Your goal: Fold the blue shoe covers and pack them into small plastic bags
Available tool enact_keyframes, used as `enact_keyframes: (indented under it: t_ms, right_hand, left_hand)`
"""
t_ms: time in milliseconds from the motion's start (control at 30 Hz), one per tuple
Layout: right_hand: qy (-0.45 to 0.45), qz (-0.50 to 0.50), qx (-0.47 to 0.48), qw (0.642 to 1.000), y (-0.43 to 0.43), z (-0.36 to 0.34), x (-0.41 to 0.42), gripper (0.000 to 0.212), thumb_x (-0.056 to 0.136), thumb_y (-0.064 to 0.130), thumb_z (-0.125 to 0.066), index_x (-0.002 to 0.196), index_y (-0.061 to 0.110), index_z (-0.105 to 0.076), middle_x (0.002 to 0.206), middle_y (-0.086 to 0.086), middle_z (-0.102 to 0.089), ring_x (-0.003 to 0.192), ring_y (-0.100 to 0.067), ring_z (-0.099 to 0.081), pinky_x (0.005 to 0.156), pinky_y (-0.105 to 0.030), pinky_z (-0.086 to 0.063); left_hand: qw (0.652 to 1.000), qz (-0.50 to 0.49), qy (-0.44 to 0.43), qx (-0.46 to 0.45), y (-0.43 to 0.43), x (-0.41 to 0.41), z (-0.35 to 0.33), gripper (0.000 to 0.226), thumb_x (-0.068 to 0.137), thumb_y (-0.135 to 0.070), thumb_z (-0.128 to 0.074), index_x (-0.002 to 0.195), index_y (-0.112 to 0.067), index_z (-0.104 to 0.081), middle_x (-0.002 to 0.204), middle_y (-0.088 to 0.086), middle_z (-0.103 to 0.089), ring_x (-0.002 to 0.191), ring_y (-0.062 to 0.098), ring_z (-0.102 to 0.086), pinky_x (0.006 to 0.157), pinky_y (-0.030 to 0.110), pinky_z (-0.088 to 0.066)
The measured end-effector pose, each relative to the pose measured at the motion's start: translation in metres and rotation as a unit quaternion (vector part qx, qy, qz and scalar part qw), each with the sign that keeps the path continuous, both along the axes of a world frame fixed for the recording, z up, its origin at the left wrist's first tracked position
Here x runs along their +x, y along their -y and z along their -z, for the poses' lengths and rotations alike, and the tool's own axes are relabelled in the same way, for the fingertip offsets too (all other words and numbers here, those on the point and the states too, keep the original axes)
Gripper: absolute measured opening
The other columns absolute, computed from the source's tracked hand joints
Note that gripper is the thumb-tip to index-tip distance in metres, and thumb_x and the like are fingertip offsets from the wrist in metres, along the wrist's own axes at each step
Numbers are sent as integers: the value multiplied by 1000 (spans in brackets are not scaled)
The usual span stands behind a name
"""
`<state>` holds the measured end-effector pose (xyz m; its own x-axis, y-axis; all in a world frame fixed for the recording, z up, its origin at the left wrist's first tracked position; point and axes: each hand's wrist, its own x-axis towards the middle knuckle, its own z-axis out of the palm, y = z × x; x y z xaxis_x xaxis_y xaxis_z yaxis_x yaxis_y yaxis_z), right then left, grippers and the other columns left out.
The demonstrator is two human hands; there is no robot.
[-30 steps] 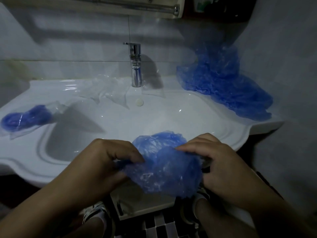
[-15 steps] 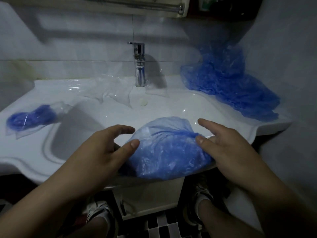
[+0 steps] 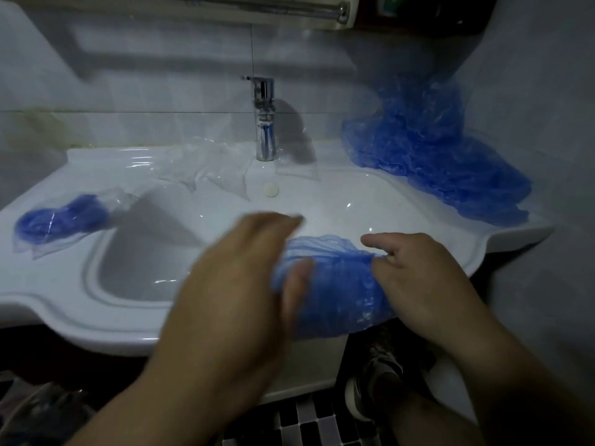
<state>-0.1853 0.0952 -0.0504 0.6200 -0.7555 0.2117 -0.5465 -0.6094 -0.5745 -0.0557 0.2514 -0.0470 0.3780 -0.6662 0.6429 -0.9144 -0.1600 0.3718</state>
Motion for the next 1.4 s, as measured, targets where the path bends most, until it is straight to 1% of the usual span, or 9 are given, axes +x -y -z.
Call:
enact_keyframes:
  t_ms: [133,400,500,600,833,933,1100,1300,1400]
  right_hand:
    - [-12,14,2,1000,1,-1,4,38,93,12,-45,127,18,-63,126,1,-65,106,-14,-60,83,-22,-44]
    - [-40,8,-204,978,-28,-36,-7,42,96,26,-40,135,34,-49,137,12,-49,124,-7,-39,107,-30,-30]
    - [7,-221,-198,955,-54,-30,17,45,97,40,-30,134,32,-54,142,16,-50,135,1,-30,116,-23,-9]
    - [-98,-278,-107,950,-42,2,29,79,88,71,-1,144,33,-41,149,18,-42,140,2,-28,121,-35,-9]
    - [-160,-202,-135,957,-20,7,12,72,85,65,2,113,34,-57,103,14,-65,100,-7,-57,93,-36,-44]
    - [-169,-187,-209,945,-12,10,7,34,97,42,-33,104,26,-63,94,5,-68,85,-18,-64,79,-43,-53]
    - [-219,-169,-169,946,-2,2,-5,34,103,40,-23,123,35,-50,119,12,-60,107,-7,-54,105,-28,-34]
    - [-193,-157,-93,964,-4,7,-7,93,73,83,8,146,40,-30,147,24,-38,131,8,-31,118,-22,-10]
    - [-175,-185,-33,966,-9,-1,-15,92,68,86,-33,149,49,-12,133,40,-22,116,20,-14,103,-8,-7]
  left_hand:
    - [979,34,-23,202,13,-8,23,80,85,-71,0,150,-32,-24,153,-10,-36,136,8,-37,111,24,-30]
    - [975,49,70,206,17,-6,26,36,94,-59,-10,100,-38,-38,103,-12,-57,95,12,-54,83,28,-42]
    - [960,77,125,240,21,-2,31,23,73,-43,-54,92,-31,-53,92,-3,-67,80,23,-66,66,34,-54]
    - [959,60,163,226,22,4,45,90,26,-29,-87,106,-19,-49,89,2,-75,71,22,-72,57,32,-58]
    - [969,63,136,199,23,5,44,25,87,-45,-60,102,-26,-54,81,-8,-63,63,15,-61,53,33,-53]
    - [969,36,91,227,22,3,42,56,92,-66,-22,98,-25,-60,80,-9,-64,64,13,-59,59,31,-52]
    - [949,17,104,296,18,-1,33,78,74,-81,-46,134,-34,-28,127,-14,-48,107,11,-50,98,29,-39]
    - [984,30,-13,176,20,0,30,75,71,-72,-55,136,-39,-36,133,-20,-47,107,5,-54,90,21,-43]
    - [986,68,-15,150,12,6,27,47,68,-67,-51,104,-39,-58,101,-17,-63,82,9,-63,72,24,-49]
